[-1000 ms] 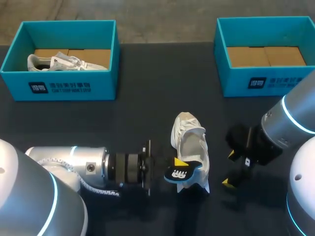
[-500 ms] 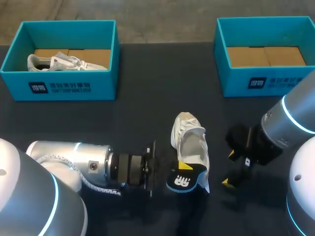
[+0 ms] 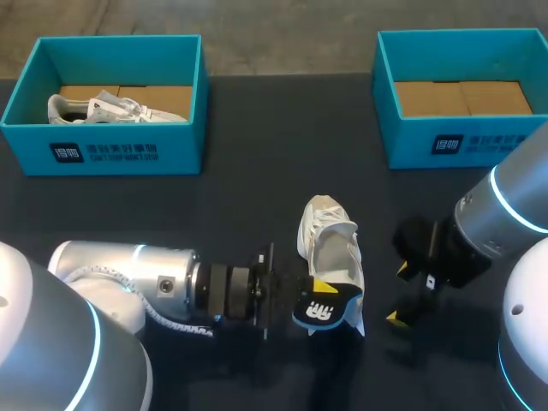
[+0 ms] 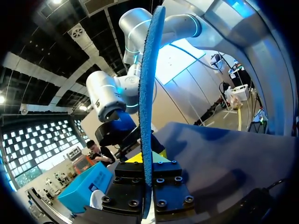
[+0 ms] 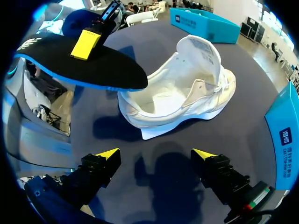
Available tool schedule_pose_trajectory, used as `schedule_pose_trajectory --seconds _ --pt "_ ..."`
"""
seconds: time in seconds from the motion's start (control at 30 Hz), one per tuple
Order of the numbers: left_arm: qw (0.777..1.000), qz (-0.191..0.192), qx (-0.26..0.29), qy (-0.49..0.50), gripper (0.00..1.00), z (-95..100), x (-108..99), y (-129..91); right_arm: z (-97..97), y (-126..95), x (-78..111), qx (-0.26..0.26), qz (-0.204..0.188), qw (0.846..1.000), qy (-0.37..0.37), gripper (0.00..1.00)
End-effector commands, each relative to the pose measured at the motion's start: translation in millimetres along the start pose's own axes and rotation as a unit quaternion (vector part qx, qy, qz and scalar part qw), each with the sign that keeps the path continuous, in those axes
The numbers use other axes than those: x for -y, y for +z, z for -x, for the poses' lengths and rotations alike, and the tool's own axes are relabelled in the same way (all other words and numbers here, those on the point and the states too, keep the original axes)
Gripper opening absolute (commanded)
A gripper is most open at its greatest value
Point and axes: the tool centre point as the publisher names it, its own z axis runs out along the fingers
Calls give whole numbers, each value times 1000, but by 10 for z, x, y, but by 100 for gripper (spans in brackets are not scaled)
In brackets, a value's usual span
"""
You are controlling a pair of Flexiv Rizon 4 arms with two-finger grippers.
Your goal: Take the shoe out of the shoebox, open the shoe tongue, remove and reinsert the insole, then place the shoe into the shoebox
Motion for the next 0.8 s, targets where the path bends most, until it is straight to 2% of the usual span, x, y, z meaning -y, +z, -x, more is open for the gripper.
schedule_pose_trajectory --seconds 0.03,0.8 --pt "1000 1 -3 2 0 -4 8 50 -12 -4 11 1 2 1000 0 100" --pt "1000 -4 -2 0 0 57 -99 88 -5 6 -18 0 -5 1000 0 100"
